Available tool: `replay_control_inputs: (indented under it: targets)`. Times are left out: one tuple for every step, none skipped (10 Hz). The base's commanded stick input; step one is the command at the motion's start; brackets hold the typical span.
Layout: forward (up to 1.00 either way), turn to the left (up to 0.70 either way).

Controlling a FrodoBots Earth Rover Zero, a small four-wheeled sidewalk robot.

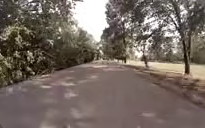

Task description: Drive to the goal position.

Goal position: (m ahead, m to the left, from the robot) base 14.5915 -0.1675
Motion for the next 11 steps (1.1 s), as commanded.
replay_control_inputs:
  targets:
    - [0.7,0.0]
    - [0.7,0.0]
    - [0.7,0.0]
    - [0.7,0.0]
    - [0.7,0.0]
    - [0.7,-0.02]
    - [0.7,-0.16]
    - [0.7,-0.31]
    - [0.7,-0.13]
    - [0.7,0.0]
    - [0.7,0.0]
